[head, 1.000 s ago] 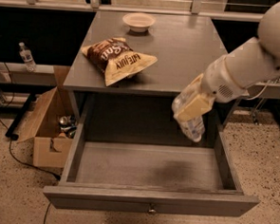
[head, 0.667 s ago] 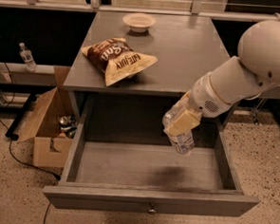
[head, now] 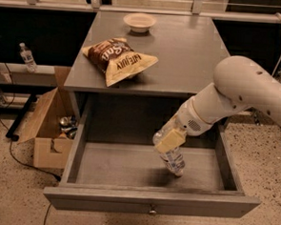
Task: Place blue plastic bottle into top drawer
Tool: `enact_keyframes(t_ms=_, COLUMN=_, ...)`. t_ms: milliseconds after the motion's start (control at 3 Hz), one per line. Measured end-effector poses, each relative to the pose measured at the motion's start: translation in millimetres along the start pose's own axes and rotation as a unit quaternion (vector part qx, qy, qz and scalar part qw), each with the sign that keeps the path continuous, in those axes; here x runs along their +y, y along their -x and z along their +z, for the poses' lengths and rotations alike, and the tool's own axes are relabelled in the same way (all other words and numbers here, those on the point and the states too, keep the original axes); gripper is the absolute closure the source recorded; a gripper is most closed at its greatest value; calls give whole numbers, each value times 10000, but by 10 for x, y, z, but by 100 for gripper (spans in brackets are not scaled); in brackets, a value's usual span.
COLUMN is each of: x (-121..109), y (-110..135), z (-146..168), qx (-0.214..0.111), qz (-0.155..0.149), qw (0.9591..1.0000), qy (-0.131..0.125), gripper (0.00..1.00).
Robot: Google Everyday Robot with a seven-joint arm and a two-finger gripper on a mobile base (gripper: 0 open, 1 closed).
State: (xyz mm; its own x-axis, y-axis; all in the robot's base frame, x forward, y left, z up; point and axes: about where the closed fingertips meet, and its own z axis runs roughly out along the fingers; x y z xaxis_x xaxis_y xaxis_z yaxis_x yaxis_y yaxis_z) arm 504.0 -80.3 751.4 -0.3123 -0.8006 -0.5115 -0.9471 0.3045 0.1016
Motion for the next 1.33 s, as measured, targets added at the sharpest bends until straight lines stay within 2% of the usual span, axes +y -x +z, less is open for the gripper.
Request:
enact_keyframes(t_ms=667, x=-98, y=-217, z=391, qx=-12, qz=400, qw=9989, qy=258, gripper=97)
enact_keyframes(t_ms=1333, x=-177, y=-283, z=456, qx=-172, qz=588, qw=9977, qy=274, gripper=51)
